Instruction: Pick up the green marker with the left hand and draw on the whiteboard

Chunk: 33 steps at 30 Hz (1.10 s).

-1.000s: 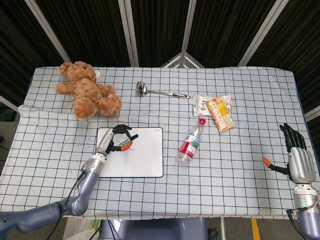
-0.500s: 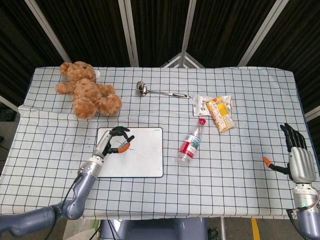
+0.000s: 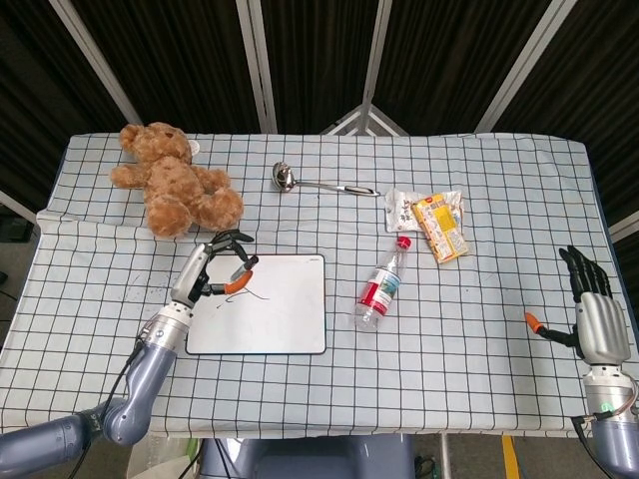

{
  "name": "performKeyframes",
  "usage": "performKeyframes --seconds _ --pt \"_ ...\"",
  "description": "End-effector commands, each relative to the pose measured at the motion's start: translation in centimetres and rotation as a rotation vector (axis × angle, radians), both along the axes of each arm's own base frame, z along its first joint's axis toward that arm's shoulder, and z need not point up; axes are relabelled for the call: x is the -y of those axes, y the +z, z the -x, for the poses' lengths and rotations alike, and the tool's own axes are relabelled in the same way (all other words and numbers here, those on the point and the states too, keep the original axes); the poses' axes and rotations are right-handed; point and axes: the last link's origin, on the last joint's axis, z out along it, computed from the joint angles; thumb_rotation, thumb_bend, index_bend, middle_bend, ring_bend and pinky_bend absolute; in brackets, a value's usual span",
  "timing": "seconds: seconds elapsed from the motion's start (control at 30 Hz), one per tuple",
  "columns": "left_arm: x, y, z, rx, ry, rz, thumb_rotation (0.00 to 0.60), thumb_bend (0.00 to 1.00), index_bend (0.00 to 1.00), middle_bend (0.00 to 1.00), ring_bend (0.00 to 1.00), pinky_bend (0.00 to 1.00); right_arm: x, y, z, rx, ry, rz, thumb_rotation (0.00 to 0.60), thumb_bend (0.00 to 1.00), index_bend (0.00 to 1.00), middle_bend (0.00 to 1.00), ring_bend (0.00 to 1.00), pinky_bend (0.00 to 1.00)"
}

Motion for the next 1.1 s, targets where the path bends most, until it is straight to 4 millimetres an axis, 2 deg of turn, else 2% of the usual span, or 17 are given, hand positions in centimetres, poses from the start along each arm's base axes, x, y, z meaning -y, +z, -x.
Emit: performKeyframes --seconds 0.03,0.13,0.37,0.53,0.97,1.1 --pt "0.0 1.0 1.2 -0.220 -0.028 -0.023 0.600 0.46 0.76 0.27 0.12 0.22 0.0 0.0 0.0 0.001 -0.003 -0.001 0.600 0.21 0.00 0.00 0.00 0.00" --pt "0.1 1.3 2.0 -0.346 -0.034 -0.023 0.600 0.46 0.76 0.27 0.12 0.22 0.0 0.0 0.0 0.000 -0.002 -0.001 0.600 0.21 0.00 0.00 0.00 0.00" --pt "0.3 2.1 4.6 -0.808 -0.099 -0.092 0.600 0.46 0.76 0.27 0.12 0.22 0.0 0.0 0.0 -0.002 -0.003 -0.003 0.600 0.21 0.00 0.00 0.00 0.00" --pt "0.7 1.9 6.4 -0.967 -0.097 -0.095 0.600 0.46 0.76 0.27 0.12 0.22 0.0 0.0 -0.1 -0.003 -0.002 -0.003 0.600 0.21 0.00 0.00 0.00 0.00" --pt "0.8 0.7 9.9 -1.106 -0.008 -0.072 0.600 0.43 0.75 0.27 0.12 0.22 0.0 -0.1 -0.1 -0.005 -0.003 -0.005 0.600 0.21 0.00 0.00 0.00 0.00" --pt "0.8 0.4 10.2 -1.102 0.002 -0.072 0.600 0.35 0.71 0.24 0.12 0.20 0.0 -0.1 -0.1 -0.006 -0.002 -0.004 0.600 0.21 0.00 0.00 0.00 0.00"
